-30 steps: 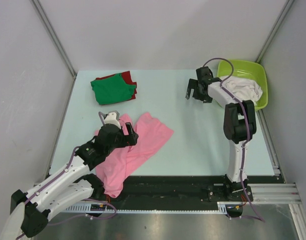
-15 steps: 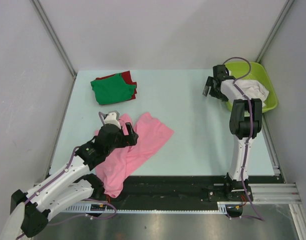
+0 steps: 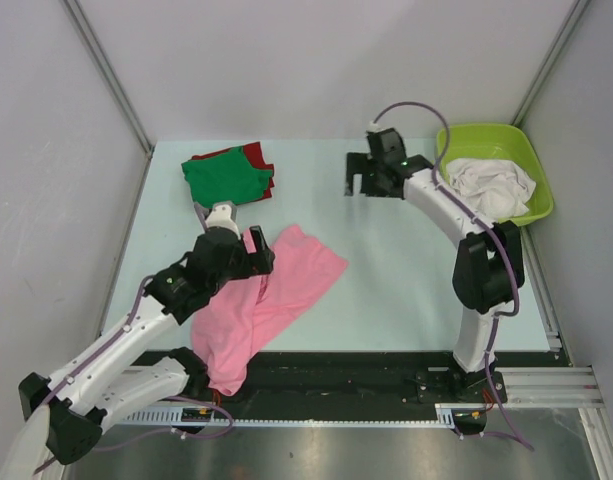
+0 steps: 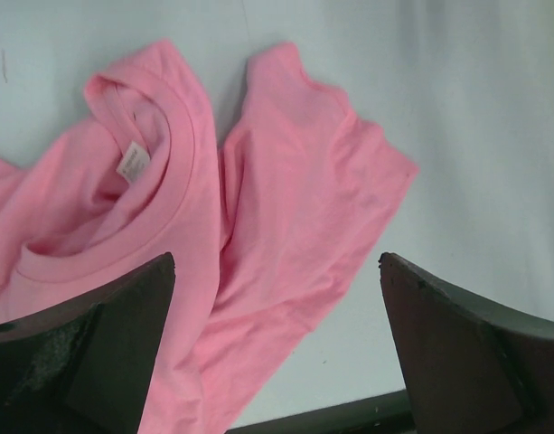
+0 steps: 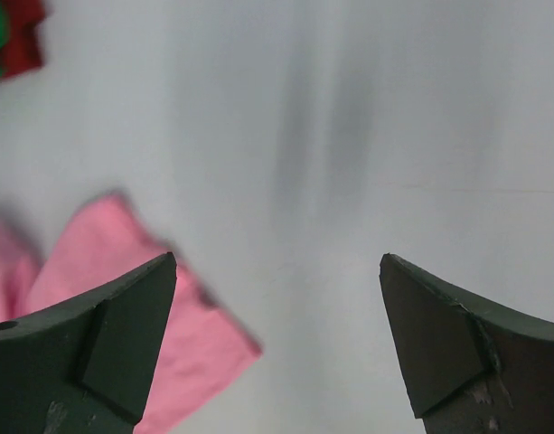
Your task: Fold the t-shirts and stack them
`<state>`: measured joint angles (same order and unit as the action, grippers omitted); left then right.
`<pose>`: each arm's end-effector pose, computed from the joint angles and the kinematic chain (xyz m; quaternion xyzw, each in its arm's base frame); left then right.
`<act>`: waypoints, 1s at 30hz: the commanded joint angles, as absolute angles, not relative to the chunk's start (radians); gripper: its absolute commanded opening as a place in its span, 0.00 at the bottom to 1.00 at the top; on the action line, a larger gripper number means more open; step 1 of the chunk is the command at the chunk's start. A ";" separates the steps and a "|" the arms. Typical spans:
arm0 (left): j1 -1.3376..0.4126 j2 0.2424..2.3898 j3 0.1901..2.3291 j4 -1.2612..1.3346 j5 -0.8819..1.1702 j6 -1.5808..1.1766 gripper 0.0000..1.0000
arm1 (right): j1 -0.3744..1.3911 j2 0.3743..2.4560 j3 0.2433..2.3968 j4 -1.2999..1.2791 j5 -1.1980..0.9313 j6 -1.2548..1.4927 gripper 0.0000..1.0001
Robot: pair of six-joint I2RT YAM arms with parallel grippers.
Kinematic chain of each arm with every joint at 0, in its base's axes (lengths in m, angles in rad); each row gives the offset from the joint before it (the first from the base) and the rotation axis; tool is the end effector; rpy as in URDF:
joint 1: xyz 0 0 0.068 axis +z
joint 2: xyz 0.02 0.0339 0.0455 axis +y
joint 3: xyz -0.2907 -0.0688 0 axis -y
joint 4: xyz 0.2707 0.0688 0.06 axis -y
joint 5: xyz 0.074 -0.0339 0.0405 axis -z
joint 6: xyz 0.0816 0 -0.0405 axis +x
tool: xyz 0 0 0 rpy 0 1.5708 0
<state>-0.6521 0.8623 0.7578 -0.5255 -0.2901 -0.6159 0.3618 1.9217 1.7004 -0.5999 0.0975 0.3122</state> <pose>0.1964 -0.1206 0.2760 -0.0495 0.8831 -0.1619 0.4376 0.4732 0.1706 0.2720 -0.0052 0.9296 0.0781 0.3601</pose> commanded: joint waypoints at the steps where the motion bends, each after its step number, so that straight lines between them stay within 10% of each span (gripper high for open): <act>1: -0.545 0.920 0.914 -0.612 -0.301 -0.565 1.00 | 0.488 1.856 1.609 -0.514 -0.052 0.302 1.00; 20: -0.239 1.414 0.971 -0.371 -0.068 -0.505 0.63 | 0.629 1.661 1.399 -0.439 -0.026 0.293 1.00; 30: -0.224 1.627 1.006 -0.293 -0.095 -0.511 0.61 | 0.632 1.548 1.282 -0.393 -0.051 0.287 1.00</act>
<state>-0.2333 1.5917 0.9710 -0.3592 -0.0925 -0.5156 0.6270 1.5791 1.3025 -0.4374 -0.0360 0.3080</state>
